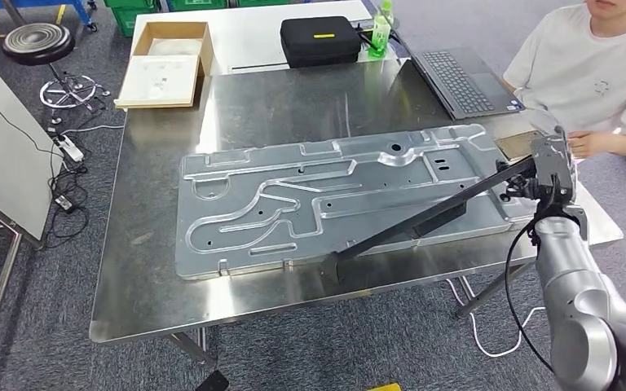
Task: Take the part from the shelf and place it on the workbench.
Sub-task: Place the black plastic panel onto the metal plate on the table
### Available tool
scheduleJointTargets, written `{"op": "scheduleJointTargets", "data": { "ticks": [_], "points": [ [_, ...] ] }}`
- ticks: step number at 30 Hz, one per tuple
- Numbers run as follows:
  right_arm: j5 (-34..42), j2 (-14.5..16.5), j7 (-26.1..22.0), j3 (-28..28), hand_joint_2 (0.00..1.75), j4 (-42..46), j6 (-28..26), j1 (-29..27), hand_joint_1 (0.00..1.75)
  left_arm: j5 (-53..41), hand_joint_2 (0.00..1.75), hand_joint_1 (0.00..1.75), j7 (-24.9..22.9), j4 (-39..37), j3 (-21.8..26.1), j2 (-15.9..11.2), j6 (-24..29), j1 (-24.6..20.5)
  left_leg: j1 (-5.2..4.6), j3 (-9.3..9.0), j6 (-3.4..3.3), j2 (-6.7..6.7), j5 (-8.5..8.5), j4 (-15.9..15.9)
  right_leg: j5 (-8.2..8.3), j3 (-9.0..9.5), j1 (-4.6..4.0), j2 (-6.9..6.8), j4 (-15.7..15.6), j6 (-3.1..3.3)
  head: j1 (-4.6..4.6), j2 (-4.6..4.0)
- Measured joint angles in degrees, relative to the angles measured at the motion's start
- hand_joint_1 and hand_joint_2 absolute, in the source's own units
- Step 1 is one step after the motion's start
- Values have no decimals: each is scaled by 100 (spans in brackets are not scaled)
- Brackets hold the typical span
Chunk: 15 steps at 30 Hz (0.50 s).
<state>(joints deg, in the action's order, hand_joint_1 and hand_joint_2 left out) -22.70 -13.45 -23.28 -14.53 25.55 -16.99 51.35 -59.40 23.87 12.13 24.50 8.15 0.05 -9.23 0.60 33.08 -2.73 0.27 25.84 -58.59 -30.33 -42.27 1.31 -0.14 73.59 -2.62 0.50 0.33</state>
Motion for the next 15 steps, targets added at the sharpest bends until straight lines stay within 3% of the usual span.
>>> {"op": "scheduleJointTargets", "data": {
  "ticks": [3,5,9,11,13,14,15],
  "points": [
    [119,73,136,-32,175,496,160,-120,0,-37,0,0,33,0,1,7,-9,5,-12,-19,47,-7,29,-11,539,471,-14,-4,-1026,55,1,0],
    [-81,65,365,-25,175,637,136,-35,0,-50,0,0,54,0,5,7,-28,0,-31,18,98,-6,30,-19,625,613,-43,2,-1407,95,-1,0],
    [-794,-88,754,202,175,772,6,494,0,-69,0,0,84,0,9,9,-56,13,-50,104,210,-16,106,-111,610,584,-12,12,-1433,210,-4,0],
    [-1159,-228,1112,465,175,822,313,1033,0,-68,0,0,91,0,17,9,-74,14,-43,357,253,-23,394,-643,607,592,-8,14,-1440,281,-5,0],
    [-1540,-367,1622,770,175,855,778,1749,0,-54,0,0,105,0,34,9,-107,41,-38,772,264,-24,710,-1449,586,589,-36,19,-1414,334,-4,0],
    [-1718,-427,1923,942,175,865,1061,2162,0,-44,0,0,115,0,45,10,-122,66,-42,928,255,-24,762,-1719,570,584,-48,25,-1390,350,-4,0],
    [-1864,-489,2221,1133,175,875,1343,2592,0,-34,0,0,125,0,56,11,-131,94,-50,973,235,-25,683,-1747,548,580,-57,32,-1360,361,-4,0]
  ]
}}
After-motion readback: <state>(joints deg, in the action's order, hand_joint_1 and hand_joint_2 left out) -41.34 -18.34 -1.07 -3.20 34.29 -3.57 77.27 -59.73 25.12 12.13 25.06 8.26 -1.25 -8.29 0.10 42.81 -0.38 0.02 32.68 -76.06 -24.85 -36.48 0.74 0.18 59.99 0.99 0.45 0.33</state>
